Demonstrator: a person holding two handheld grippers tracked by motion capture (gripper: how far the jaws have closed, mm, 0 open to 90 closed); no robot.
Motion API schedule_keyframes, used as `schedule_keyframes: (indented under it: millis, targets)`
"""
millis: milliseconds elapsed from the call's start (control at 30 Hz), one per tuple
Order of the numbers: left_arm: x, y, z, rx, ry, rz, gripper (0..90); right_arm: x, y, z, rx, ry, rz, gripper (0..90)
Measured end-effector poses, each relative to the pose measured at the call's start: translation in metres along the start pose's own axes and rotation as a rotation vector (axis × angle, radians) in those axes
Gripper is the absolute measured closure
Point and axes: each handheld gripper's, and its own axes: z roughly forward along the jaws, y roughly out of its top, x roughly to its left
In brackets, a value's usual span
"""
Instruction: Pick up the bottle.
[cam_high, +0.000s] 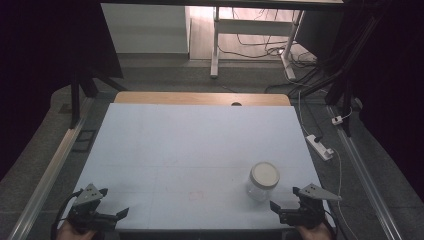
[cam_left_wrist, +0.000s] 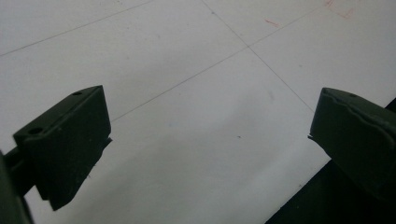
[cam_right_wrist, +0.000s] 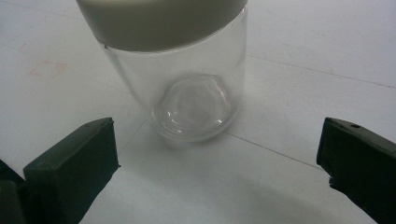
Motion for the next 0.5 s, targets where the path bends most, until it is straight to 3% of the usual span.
schedule_keyframes:
  millis: [500]
  targets:
    - [0.0005,-0.0003,-0.0009,-0.006,-0.006,-0.003,0.0,0.0012,0.0002,-0.0011,0.013,0.014,-0.037,0.0]
